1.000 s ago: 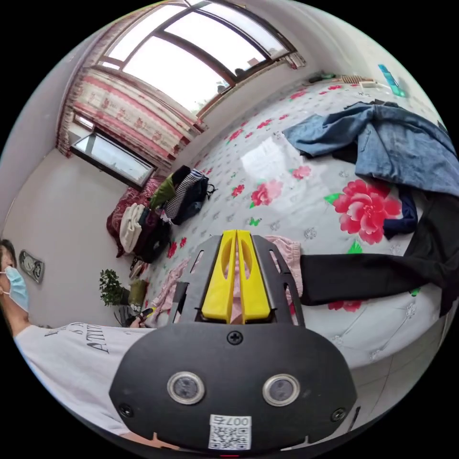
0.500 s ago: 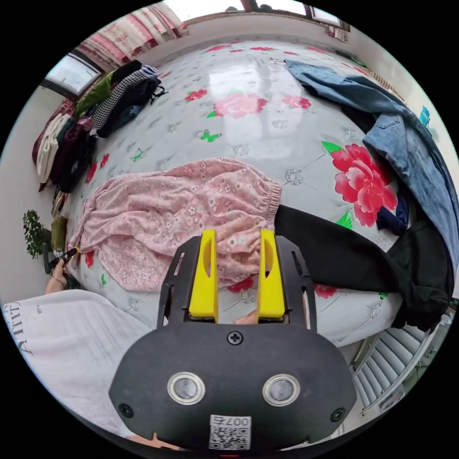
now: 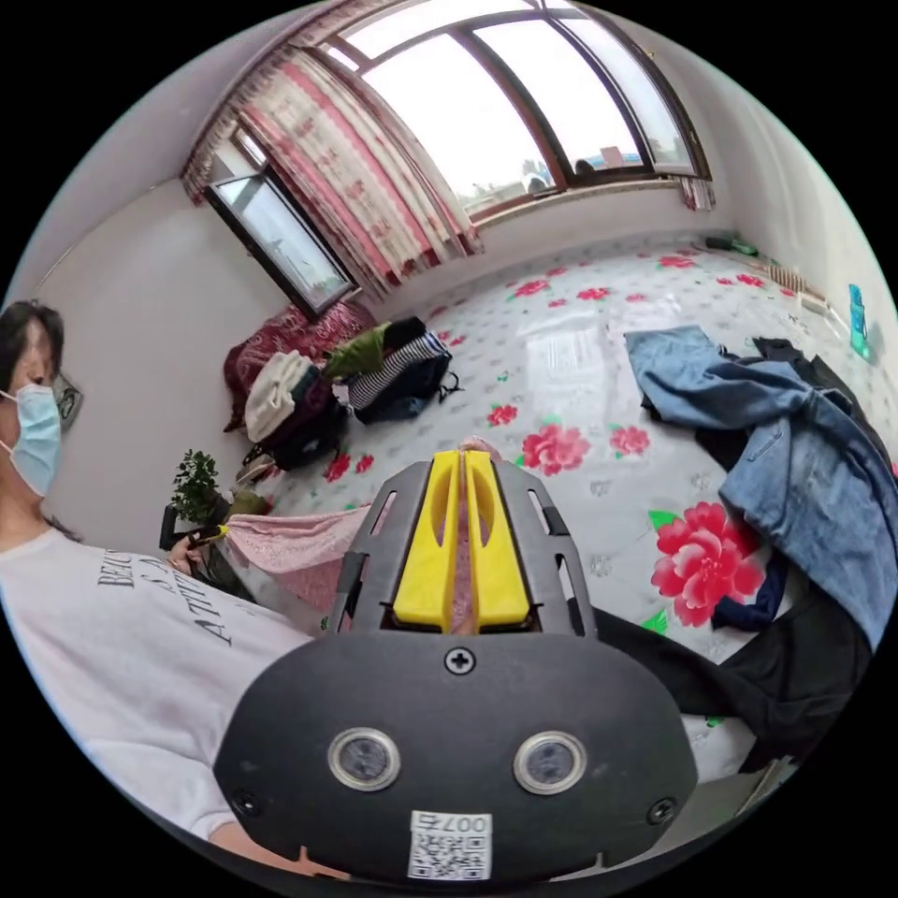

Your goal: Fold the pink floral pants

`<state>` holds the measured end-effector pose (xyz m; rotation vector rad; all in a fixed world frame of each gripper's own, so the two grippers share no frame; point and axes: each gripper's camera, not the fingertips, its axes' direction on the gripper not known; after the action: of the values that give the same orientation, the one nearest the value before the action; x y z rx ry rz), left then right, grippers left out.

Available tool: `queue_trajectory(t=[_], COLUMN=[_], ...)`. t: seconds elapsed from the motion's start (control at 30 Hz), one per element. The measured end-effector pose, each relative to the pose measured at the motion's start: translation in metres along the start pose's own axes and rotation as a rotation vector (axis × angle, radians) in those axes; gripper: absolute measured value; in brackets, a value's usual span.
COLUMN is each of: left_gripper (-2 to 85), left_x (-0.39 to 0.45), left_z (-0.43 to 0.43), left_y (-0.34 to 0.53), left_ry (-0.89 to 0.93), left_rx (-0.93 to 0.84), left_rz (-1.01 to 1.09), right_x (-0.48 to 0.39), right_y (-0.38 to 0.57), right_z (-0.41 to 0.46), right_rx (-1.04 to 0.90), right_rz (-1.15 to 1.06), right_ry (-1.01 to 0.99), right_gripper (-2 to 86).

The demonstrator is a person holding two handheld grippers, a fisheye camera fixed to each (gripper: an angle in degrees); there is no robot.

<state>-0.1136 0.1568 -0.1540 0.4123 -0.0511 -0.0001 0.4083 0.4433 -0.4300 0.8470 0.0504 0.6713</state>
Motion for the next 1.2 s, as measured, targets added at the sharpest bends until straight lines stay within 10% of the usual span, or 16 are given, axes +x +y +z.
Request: queue_trajectory(t=[0.2, 0.53, 0.87, 1.2], left_gripper=[-0.8, -0.6, -0.7, 9.2], left_x=[-0.066, 0.03, -0.061, -0.078], left_z=[0.057, -0.045, 0.033, 0.137], left_y=[-0.05, -0.097, -0.004, 0.013], left_ry=[0.084, -0.104, -0.096, -0.18], left_rx=[-0.074, 0.124, -0.064, -0.114], left_rz=[-0.251, 0.163, -0.14, -0.241], right_x=[0.041, -0.048, 0.075, 0.097], right_y=[-0.04, -0.118, 0.037, 0.047], right_z=[0.051, -0.05, 0.077, 0.119], right_rx=[-0.068, 0.324, -0.235, -0.288], right_rz=[0.161, -0.188, 0.178, 0.256], right_ry=[-0.142, -0.324, 0.007, 0.018], right_gripper=[-0.3, -0.3, -0.3, -0.3])
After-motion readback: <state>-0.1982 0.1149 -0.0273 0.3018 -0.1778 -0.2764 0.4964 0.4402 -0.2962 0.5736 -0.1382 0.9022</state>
